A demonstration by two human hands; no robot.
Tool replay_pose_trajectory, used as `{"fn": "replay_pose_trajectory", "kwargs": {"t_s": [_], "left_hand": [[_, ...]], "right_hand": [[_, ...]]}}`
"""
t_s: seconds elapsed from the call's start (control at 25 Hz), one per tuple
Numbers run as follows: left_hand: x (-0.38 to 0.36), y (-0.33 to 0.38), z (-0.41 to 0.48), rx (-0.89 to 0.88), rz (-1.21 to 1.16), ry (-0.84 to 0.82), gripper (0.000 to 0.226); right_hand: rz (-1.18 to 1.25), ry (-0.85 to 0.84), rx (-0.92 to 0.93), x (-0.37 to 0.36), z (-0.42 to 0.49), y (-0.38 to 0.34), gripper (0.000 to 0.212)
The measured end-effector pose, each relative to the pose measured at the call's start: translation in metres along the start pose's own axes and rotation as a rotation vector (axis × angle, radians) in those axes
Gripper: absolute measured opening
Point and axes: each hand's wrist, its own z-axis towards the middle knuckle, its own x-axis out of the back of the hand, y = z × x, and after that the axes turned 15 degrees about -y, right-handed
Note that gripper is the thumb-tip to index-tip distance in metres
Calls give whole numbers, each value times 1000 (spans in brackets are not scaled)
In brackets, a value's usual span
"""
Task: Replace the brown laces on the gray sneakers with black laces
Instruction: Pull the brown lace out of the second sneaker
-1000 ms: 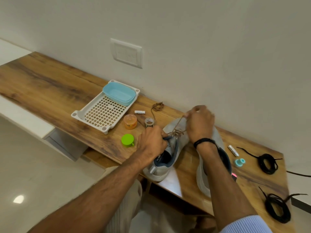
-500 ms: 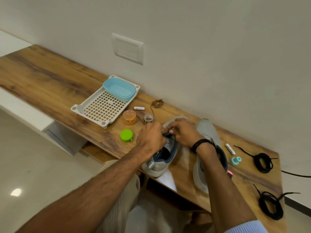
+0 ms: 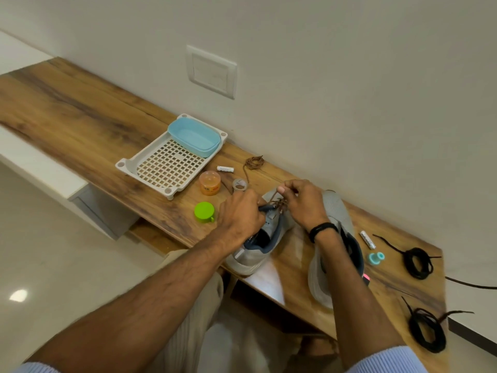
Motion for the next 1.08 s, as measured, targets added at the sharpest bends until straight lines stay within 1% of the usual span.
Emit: {"fn": "replay_pose_trajectory", "kwargs": {"t_s": [0.04,0.12,0.28,0.48,0.6,0.8,0.92,1.08], "left_hand": [[1,-1,0,1,-15,0,17],[2,0,2,-21,6,-9,24],[1,6,3,-76,182,2,22],[8,7,-1,-143,307,-19,25],[9,8,-2,-150,299,-39,26],[7,10,-1,-124,258,-28,27],[6,15,1,-107,265,-19,30],[3,18,5,-133,324,-30,31]], "right_hand": [[9,-32,-3,1,-1,0,19],[6,-42,-24,-1,-3,-2,16],[69,-38,-61,-4,-2,-2,16],[126,-35,-96,-3,-2,-1,14],[85,29,-109,-2,-4,-4,13],[-193,201,-145,-5,-14,-14,15],[-198,268,-146,-10,-18,-19,17],[-159,280,-167,-14,-17,-21,13]]}}
